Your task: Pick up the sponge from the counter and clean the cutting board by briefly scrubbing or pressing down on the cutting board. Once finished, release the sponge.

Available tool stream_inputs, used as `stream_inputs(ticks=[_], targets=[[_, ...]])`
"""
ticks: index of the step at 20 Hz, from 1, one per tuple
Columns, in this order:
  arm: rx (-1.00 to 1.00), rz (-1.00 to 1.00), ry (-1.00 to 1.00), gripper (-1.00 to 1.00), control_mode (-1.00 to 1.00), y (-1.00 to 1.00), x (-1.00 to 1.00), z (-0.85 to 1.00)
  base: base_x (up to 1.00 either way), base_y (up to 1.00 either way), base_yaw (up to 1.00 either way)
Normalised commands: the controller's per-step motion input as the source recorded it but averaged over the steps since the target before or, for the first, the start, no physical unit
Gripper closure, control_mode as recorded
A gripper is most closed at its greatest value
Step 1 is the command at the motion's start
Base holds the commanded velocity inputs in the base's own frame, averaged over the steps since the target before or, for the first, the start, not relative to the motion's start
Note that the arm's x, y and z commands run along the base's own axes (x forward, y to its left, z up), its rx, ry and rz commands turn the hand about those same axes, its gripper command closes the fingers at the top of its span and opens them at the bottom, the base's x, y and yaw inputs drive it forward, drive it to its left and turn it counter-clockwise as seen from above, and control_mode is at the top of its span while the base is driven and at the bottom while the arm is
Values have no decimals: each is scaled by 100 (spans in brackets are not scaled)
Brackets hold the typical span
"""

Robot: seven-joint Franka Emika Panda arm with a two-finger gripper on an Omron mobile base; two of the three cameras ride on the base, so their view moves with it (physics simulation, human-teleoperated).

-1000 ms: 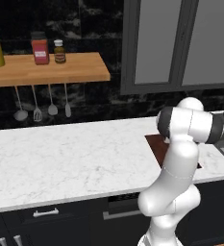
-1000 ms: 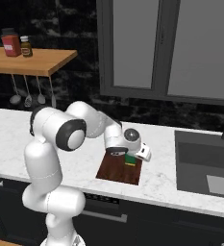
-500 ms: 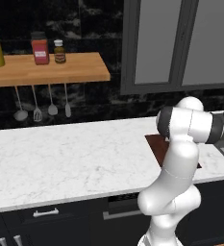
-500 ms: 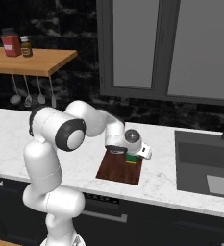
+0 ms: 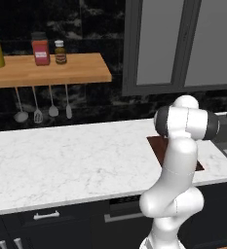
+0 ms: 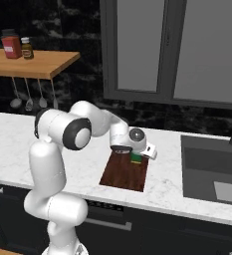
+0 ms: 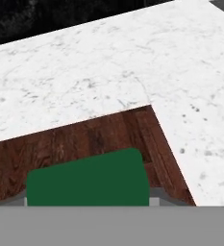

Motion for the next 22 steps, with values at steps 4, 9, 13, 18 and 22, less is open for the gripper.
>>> stream_inputs(ticks=[4,9,13,18,22], targets=[[0,0,0,100,-100,0,0,-57,0,0,0],[0,0,-7,100,-100,4,0,-30,0,0,0],[0,0,-8,100,-100,34,0,5,0,0,0],[0,0,-2,100,-100,44,2,6,0,0,0],[0,0,0,100,-100,28,2,-3,0,0,0]])
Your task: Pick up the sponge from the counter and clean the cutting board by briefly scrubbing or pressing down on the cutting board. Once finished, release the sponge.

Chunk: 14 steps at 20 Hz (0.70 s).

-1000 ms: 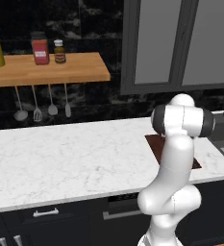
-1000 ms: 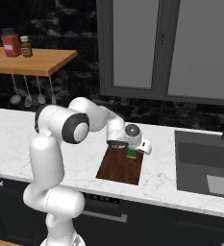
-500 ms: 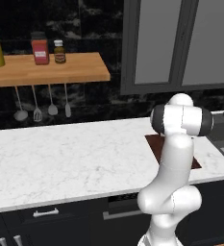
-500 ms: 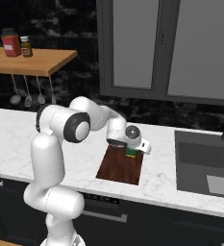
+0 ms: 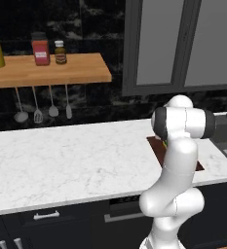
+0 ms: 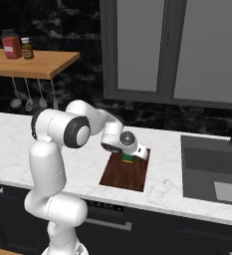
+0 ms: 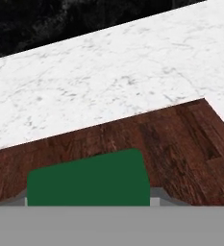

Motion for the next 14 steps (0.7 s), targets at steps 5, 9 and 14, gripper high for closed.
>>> stream_inputs(ticks=[5,9,14], targets=[[0,0,1,100,-100,4,0,-42,0,0,0],[0,0,0,100,-100,1,0,-30,0,0,0],[0,0,0,100,-100,18,0,0,0,0,0]])
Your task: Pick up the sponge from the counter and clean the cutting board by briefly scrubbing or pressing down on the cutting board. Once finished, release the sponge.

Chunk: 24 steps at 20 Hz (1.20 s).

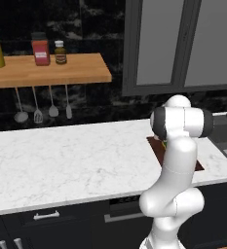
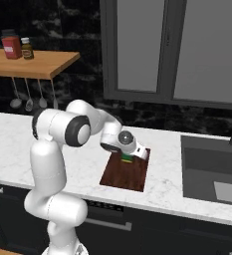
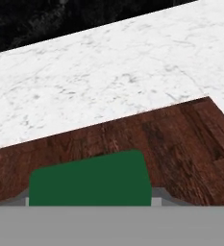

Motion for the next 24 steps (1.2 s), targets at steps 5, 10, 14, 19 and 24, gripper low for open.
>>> stream_inputs(ticks=[5,10,14,19,24], targets=[[0,0,-4,100,-100,23,0,11,0,0,0],[0,0,0,100,-100,16,17,4,0,0,0],[0,0,7,100,-100,3,3,-42,0,0,0],[0,0,2,100,-100,0,-4,-55,0,0,0],[0,0,0,100,-100,-19,-39,4,0,0,0]])
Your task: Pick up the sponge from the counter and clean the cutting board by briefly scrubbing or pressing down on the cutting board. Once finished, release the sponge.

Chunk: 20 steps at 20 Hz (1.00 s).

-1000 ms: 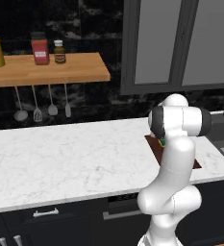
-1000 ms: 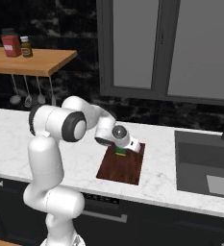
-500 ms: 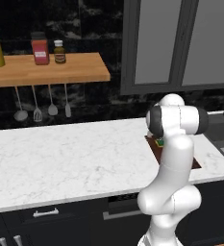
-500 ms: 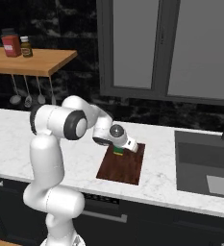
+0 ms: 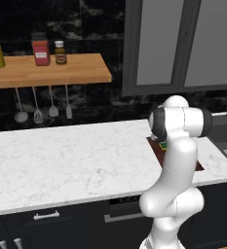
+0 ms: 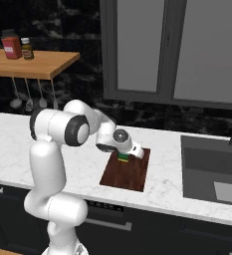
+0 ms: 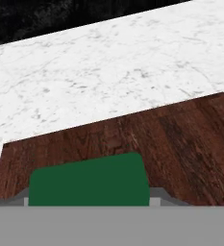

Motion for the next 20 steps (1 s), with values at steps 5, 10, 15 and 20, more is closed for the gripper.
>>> stream_inputs(ticks=[5,10,15,20], targets=[[0,0,0,100,-100,-12,-40,1,0,0,0],[0,0,5,100,-100,0,-5,-29,0,0,0],[0,0,5,100,-100,0,0,-55,0,0,0],[0,0,-3,100,-100,0,-22,-27,0,0,0]])
